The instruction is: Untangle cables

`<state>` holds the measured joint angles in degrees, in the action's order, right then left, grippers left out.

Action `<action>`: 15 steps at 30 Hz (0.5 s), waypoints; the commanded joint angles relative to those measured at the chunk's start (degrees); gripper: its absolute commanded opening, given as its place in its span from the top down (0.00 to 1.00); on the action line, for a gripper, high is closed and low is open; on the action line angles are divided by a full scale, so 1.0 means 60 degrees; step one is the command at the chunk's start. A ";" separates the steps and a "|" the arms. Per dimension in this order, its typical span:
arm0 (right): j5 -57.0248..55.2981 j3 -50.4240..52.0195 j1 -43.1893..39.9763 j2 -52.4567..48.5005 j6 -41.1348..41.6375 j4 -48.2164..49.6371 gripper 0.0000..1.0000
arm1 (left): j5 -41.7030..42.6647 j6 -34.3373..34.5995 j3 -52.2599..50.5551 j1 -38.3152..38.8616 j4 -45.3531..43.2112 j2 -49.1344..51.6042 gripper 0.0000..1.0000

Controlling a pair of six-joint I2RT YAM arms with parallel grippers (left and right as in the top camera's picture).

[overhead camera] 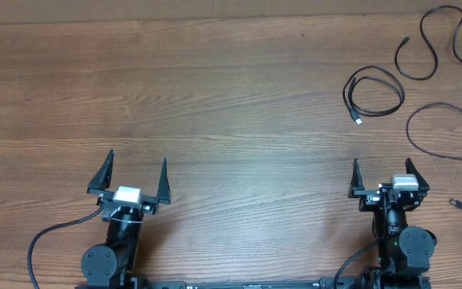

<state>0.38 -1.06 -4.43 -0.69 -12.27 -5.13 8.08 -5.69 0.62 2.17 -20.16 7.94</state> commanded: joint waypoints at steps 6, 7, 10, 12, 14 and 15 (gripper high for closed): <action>-0.0087 0.0095 -0.0018 0.0087 -0.0036 0.0058 0.00 | -0.0200 -0.1056 -0.0058 0.0000 0.2561 -0.1290 0.00; -0.0087 0.0095 -0.0018 0.0087 -0.0036 0.0058 0.00 | -0.0197 -0.1056 -0.0058 0.0000 0.2827 -0.1290 0.01; -0.0087 0.0095 -0.0018 0.0087 -0.0036 0.0058 0.00 | -0.0208 -0.1060 -0.0058 0.0000 0.3741 -0.1293 0.01; -0.0087 0.0095 -0.0018 0.0087 -0.0036 0.0058 0.00 | -0.0419 -0.0929 -0.0058 0.0000 0.4054 -0.1290 0.01; -0.0087 0.0095 -0.0018 0.0087 -0.0036 0.0058 0.00 | -0.0849 -0.0994 -0.0058 0.0000 0.4105 -0.1293 0.01; -0.0087 0.0095 -0.0018 0.0087 -0.0036 0.0058 0.00 | -0.1031 -0.1162 -0.0058 0.0000 0.4105 -0.1293 0.00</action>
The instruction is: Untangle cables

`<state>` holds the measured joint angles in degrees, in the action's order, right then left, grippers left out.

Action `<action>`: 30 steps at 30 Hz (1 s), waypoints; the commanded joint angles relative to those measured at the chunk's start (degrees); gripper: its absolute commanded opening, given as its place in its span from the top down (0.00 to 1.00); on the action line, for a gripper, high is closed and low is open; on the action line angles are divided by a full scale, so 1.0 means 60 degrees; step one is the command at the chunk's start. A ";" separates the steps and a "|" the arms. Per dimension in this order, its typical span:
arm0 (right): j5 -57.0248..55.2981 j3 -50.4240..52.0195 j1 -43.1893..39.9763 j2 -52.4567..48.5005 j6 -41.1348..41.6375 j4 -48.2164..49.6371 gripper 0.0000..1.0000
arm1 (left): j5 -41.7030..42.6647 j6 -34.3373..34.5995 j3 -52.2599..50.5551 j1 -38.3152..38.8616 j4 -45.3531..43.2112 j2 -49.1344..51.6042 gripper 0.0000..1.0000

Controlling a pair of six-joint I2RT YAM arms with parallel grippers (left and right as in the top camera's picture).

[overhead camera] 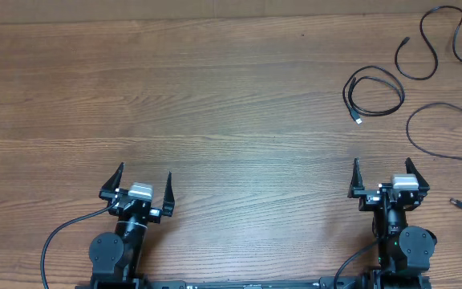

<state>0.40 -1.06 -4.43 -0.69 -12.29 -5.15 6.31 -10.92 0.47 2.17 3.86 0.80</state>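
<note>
Black cables lie at the far right of the table in the overhead view. One forms a small coiled loop [373, 93] with a plug end pointing down. A second cable [429, 42] snakes along the top right corner. A third cable [443, 132] curves toward the right edge, and a loose plug [458, 205] lies at the lower right. My left gripper [144, 178] stands open near the front left, far from every cable. My right gripper [382, 169] is open at the front right, a short way below the coiled loop, holding nothing.
The wooden table [215, 96] stretches bare to the left and middle. The arm bases and their own black leads [54, 241] sit along the front edge.
My left gripper has shifted a little to the right and toward the front edge, turning slightly. The right arm and the cables lie as before.
</note>
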 commanded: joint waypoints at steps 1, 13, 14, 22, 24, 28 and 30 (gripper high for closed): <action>-0.0091 0.0095 -0.0018 0.0087 -0.0033 0.0062 0.00 | -0.0736 -0.0550 -0.0033 0.0000 0.0098 -0.0102 0.00; -0.0091 0.0095 -0.0018 0.0087 -0.0033 0.0062 0.00 | -0.0561 0.0368 -0.0033 0.0000 0.0084 -0.0087 0.00; -0.0091 0.0095 -0.0018 0.0087 -0.0033 0.0062 0.00 | -0.0561 0.0481 -0.0033 0.0000 0.0084 -0.0087 0.00; -0.0091 0.0095 -0.0018 0.0087 -0.0033 0.0062 0.00 | -0.0561 0.0543 -0.0033 0.0000 0.0080 -0.0087 0.00; -0.0091 0.0095 -0.0018 0.0087 -0.0033 0.0062 0.00 | -0.0557 0.0543 -0.0033 0.0000 0.0076 -0.0087 0.00; -0.0091 0.0095 -0.0018 0.0087 -0.0033 0.0062 0.00 | -0.0557 0.0546 -0.0033 0.0000 0.0080 -0.0087 0.00; -0.0091 0.0095 -0.0018 0.0087 -0.0033 0.0062 0.00 | -0.0557 0.0543 -0.0033 0.0000 0.0076 -0.0087 0.00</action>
